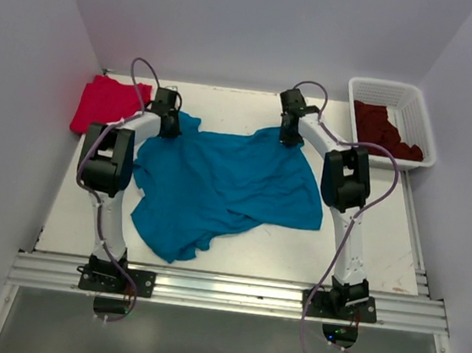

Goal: Fold and stack the t-shirts
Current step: Flatten the tshirt out

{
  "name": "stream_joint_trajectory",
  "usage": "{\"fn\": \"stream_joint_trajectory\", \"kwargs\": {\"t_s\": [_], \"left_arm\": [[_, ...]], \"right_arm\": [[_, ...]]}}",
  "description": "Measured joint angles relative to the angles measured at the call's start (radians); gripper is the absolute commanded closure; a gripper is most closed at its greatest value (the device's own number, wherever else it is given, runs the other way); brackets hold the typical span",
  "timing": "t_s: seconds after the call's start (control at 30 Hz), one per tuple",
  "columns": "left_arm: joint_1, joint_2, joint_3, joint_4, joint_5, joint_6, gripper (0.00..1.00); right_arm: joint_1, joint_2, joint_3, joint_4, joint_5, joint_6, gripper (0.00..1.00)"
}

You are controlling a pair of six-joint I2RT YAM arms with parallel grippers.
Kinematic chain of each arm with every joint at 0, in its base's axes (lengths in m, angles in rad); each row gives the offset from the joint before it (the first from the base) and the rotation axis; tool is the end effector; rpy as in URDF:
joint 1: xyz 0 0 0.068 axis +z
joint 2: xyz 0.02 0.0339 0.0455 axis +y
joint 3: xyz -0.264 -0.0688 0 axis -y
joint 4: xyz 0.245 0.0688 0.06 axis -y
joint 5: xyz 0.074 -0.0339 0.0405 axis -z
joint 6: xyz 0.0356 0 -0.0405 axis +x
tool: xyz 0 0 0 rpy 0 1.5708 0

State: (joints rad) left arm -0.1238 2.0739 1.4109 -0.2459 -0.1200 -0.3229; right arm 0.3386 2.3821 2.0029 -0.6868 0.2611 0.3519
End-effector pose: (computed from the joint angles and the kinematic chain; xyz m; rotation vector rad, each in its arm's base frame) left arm 0.4416 -0.0507 0.1550 -0.2963 2.4532 -0.0433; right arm 0.4876 0.1620 0.1654 0.1045 2.5792 -0.0936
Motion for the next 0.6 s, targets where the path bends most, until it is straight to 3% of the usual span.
{"fn": "stream_joint_trajectory", "kwargs": {"t_s": [0.23, 0.6], "left_arm": [[0.011, 0.156, 0.215, 0.017, 0.026, 0.0, 1.0], [0.028, 0.465, 0.698, -0.034, 0.157, -0.034, 1.0]], "right_arm": [[-0.031, 0.044, 0.071, -0.001, 0.009, 0.015, 1.0], [-0.116, 0.174, 0.289, -0.026, -0.007, 0.045, 1.0]]}}
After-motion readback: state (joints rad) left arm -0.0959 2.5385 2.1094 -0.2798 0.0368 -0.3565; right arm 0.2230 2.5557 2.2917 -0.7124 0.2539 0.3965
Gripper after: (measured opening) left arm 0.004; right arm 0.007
